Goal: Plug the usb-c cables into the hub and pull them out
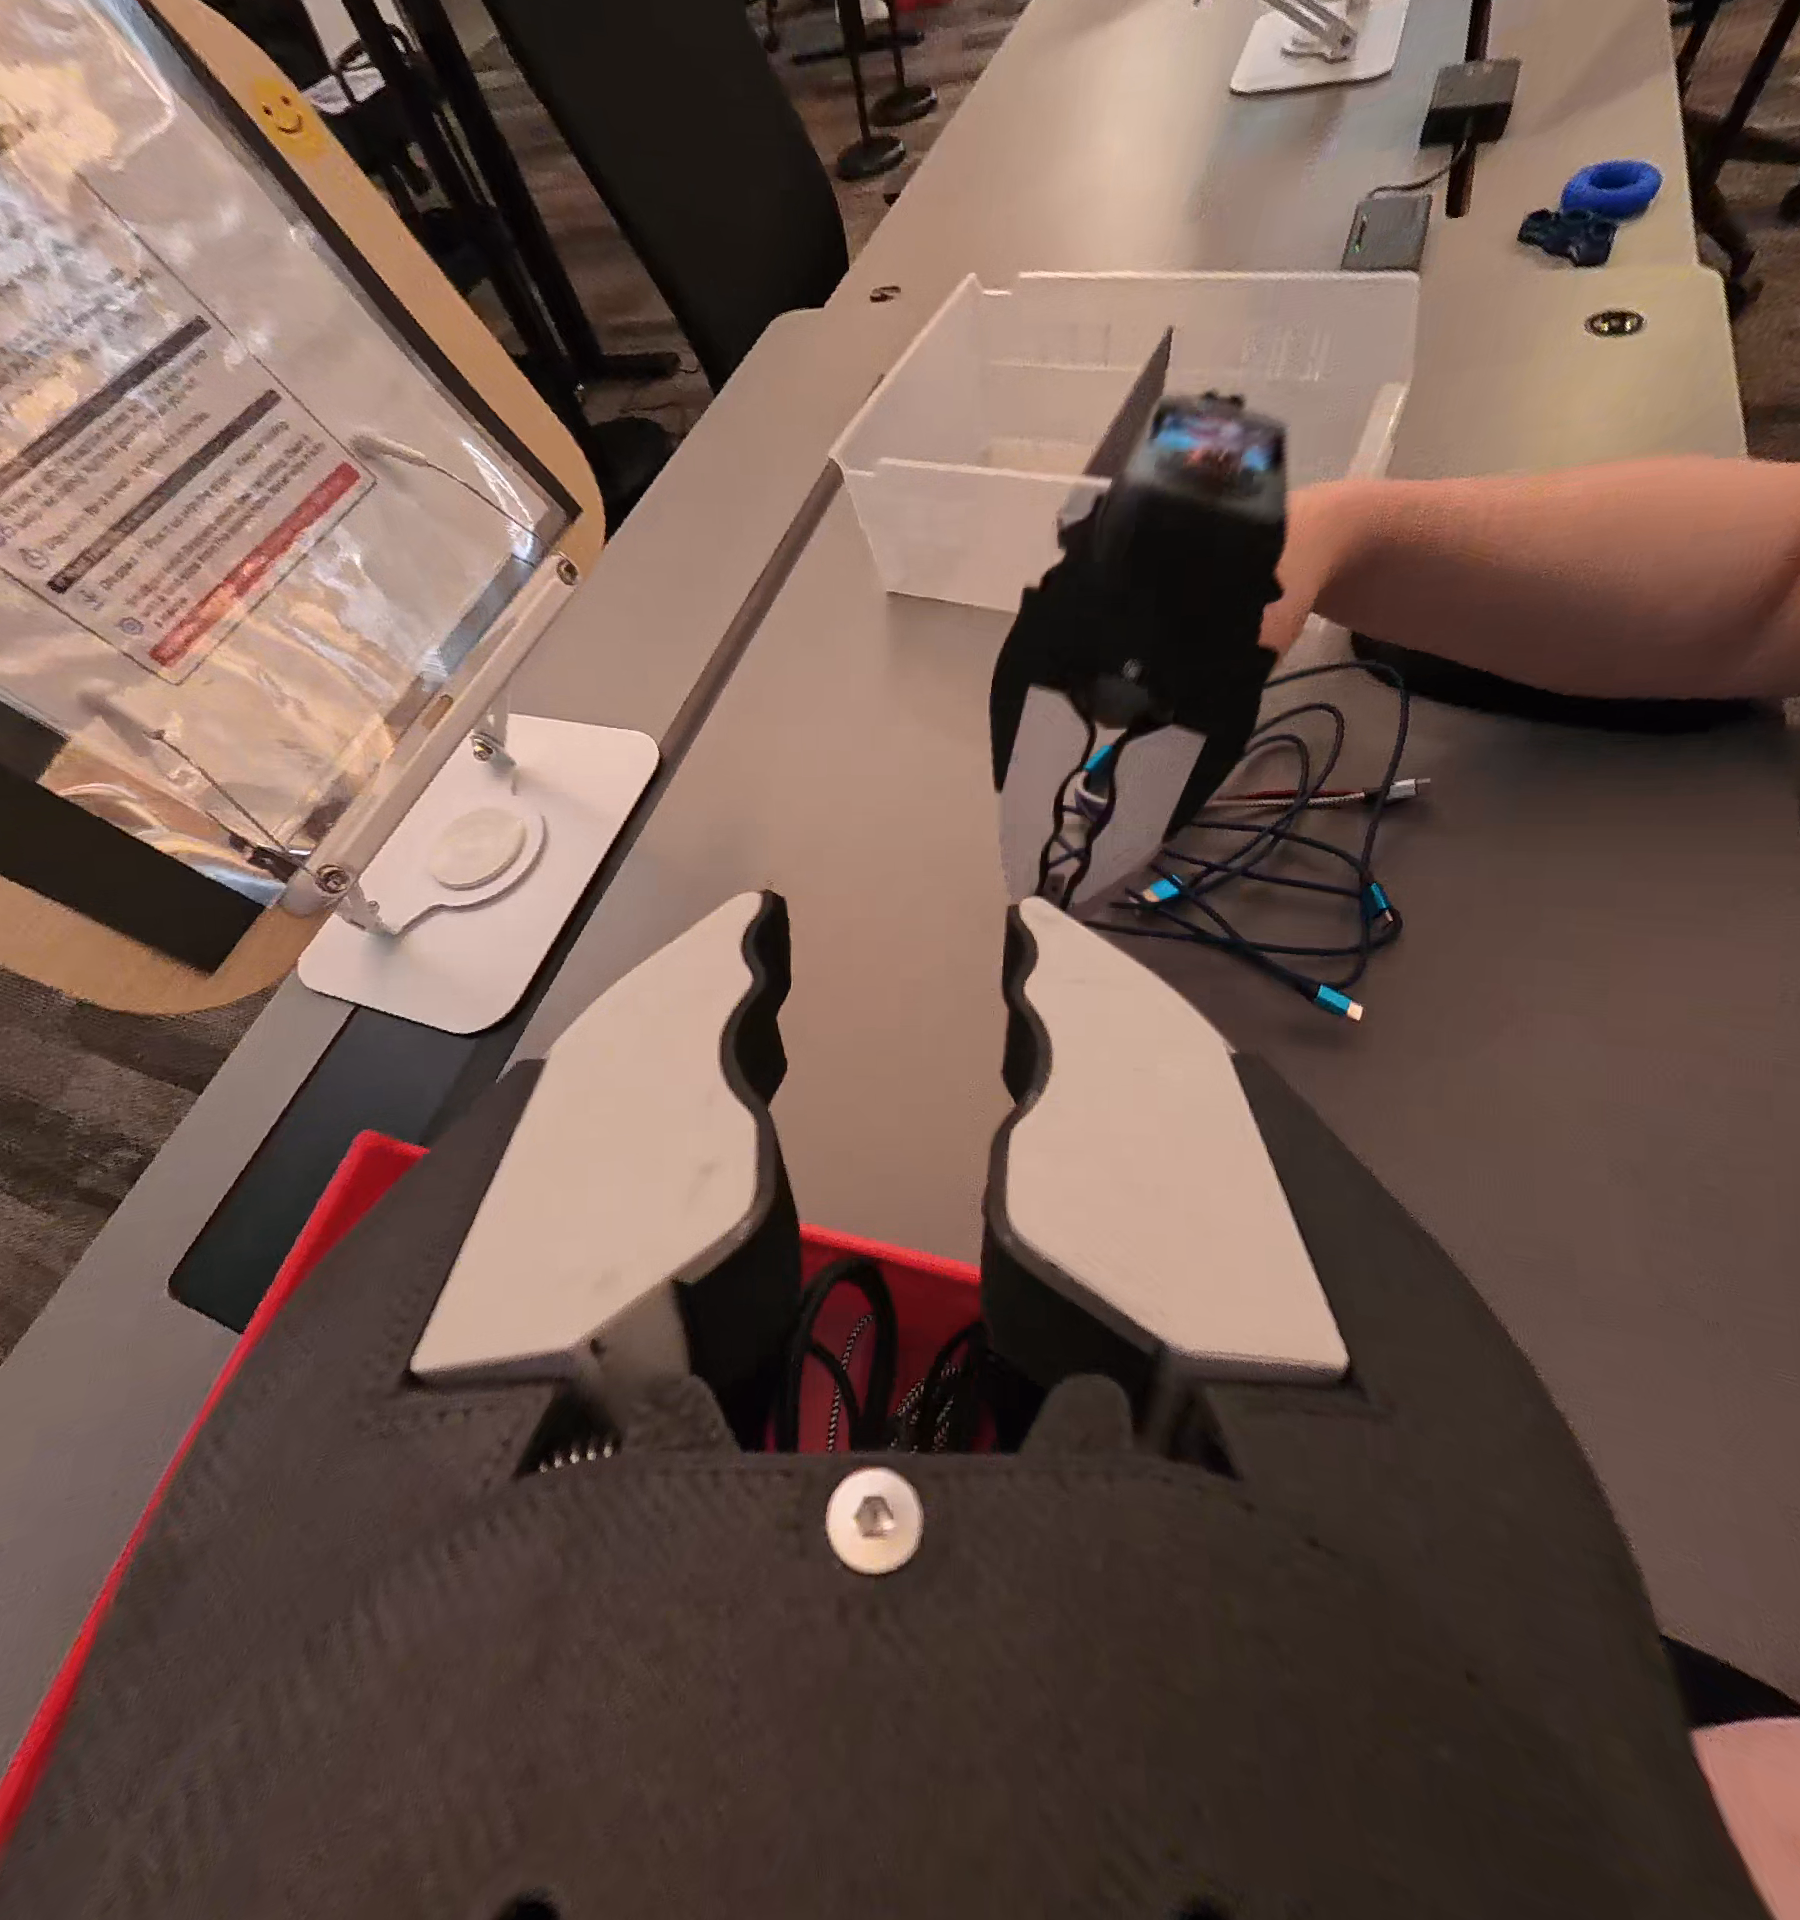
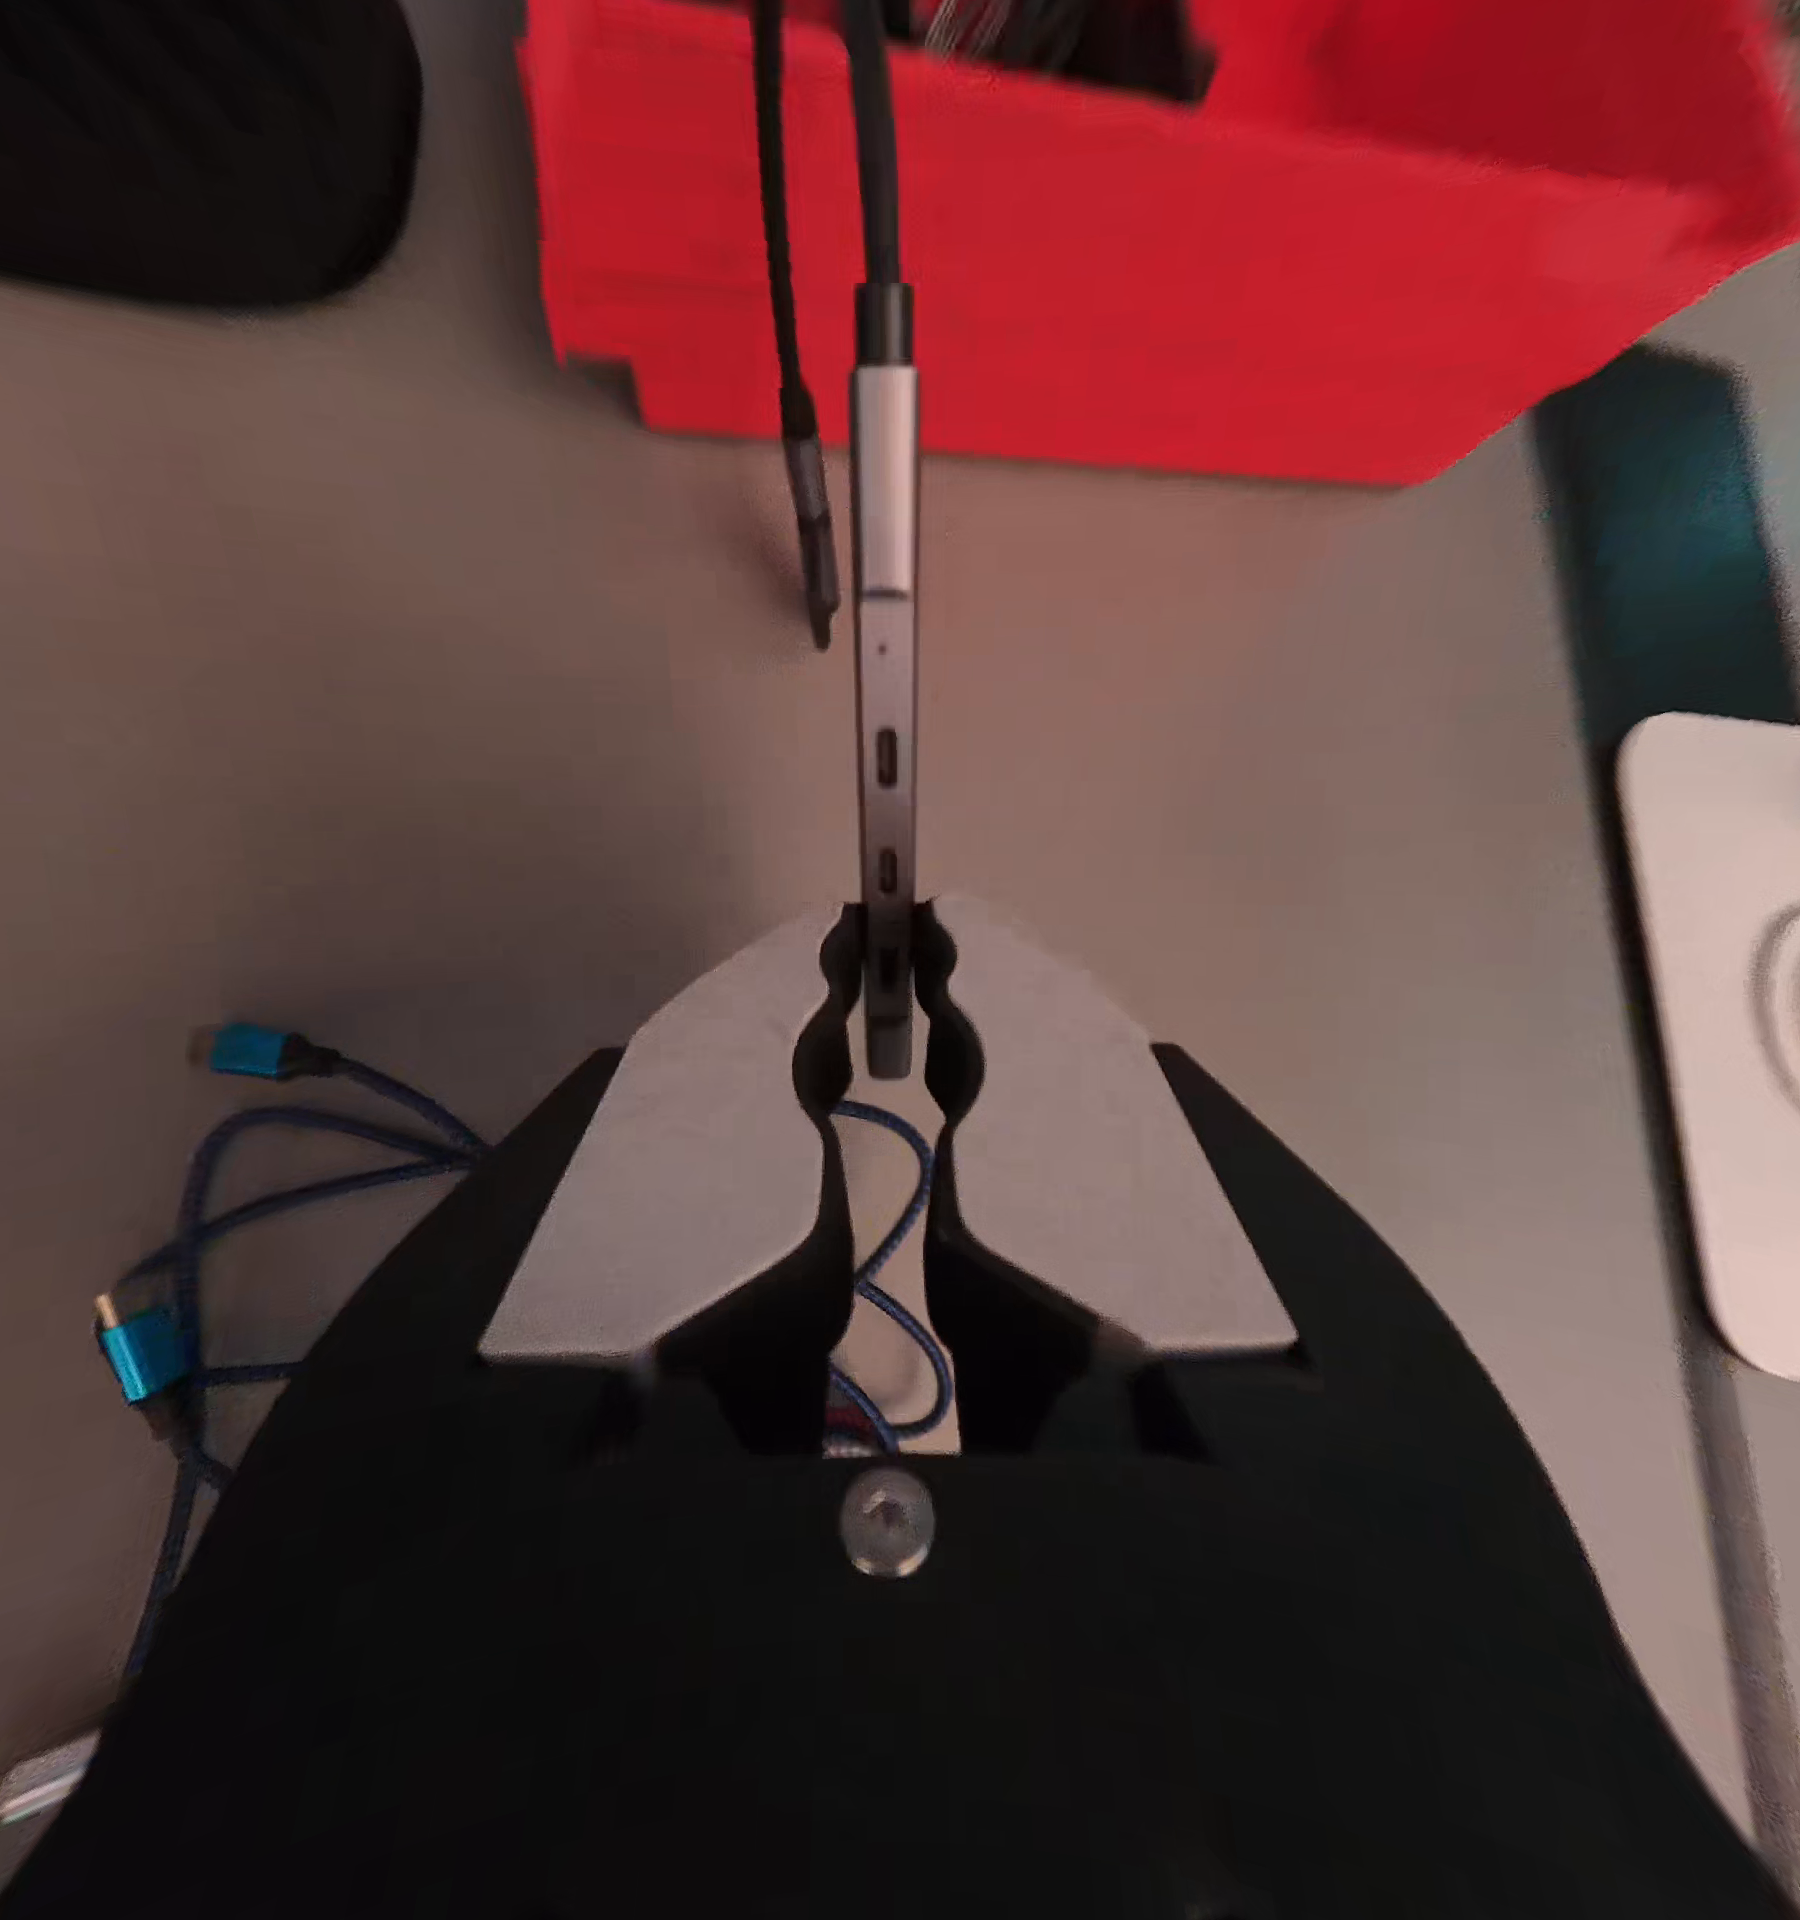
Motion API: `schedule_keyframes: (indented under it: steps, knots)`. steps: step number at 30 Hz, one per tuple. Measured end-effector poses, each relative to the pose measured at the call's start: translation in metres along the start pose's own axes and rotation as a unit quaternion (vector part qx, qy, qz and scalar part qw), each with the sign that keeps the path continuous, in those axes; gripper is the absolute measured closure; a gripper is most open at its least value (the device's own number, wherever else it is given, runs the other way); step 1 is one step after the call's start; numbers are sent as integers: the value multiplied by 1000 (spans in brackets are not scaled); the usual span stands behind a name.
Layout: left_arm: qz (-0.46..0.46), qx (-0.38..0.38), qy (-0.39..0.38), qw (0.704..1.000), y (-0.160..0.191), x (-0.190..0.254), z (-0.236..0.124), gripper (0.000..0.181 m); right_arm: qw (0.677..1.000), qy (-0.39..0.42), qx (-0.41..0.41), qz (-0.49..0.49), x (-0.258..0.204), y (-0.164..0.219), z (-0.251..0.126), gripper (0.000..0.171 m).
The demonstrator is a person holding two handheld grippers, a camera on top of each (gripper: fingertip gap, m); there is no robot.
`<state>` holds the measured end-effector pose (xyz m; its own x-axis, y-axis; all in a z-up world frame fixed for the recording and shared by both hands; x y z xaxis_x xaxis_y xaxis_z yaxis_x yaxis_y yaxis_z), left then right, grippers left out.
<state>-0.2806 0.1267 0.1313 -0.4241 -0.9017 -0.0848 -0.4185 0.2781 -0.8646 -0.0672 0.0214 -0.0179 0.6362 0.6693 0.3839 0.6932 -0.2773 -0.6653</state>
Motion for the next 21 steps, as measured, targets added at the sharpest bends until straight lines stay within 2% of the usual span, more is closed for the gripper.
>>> schedule_keyframes:
  steps: [6,21]
  knots:
    - [39,-66,11,997,-2,5,29,142,994,23,-91,-61,-9,21,32,160]
    - [-22,-180,65,981,14,-2,71,136,997,23,-75,-17,-1,29,34,160]
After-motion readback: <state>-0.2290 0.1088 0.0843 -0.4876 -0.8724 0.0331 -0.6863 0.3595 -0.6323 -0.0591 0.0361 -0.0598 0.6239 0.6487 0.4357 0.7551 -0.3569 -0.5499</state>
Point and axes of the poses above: each gripper's, where its closed fingertips meet, z out along the fingers, y out of its underside, x = y × z across the jaws, the point moved 10 cm from there along -z, back along the fingers, and after that the axes turned 13 degrees about y, right-handed, at the moved point
